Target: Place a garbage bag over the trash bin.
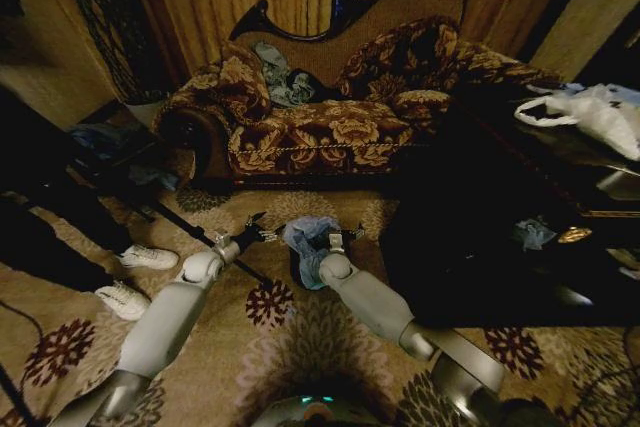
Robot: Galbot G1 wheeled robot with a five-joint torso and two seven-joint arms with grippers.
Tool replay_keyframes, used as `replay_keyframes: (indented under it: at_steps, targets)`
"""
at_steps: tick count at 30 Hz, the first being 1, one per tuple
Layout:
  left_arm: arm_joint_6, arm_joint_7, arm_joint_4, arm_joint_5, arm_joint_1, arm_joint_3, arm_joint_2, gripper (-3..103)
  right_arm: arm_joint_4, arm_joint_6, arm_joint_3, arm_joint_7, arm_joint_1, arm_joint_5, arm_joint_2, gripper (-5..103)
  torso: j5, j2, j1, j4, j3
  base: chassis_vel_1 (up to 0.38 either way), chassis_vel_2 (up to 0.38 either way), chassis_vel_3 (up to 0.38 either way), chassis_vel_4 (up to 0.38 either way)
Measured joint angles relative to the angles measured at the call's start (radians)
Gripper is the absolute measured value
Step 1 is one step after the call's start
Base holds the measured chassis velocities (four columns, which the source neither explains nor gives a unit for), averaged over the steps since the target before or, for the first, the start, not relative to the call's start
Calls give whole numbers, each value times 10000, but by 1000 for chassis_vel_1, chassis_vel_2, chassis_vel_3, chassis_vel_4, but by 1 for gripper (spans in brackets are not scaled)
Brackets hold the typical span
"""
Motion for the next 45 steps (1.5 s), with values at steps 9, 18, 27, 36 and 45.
replay_keyframes:
  at_steps: [9,18,27,36,45]
  targets:
    - [698,-423,1573,-798,-1067,509,-609,100,225,29,-98,77,38,-5,42,100,0,0,0,-2,0,0,0,0,0]
    - [924,-296,3064,-939,-1680,877,-1383,100,357,73,-122,180,13,-30,55,100,0,0,0,-3,1,0,0,0,0]
    - [633,25,3905,-363,-1897,860,-1611,93,378,134,-58,207,-20,-39,39,100,1,0,0,-2,1,0,0,0,0]
    - [500,151,4455,-242,-2279,899,-1847,60,326,220,-34,194,-35,-58,42,100,1,0,0,-2,0,0,0,0,0]
    - [407,232,4800,-128,-2490,893,-2160,17,294,398,43,195,-74,-69,36,100,1,0,0,-2,0,0,0,0,0]
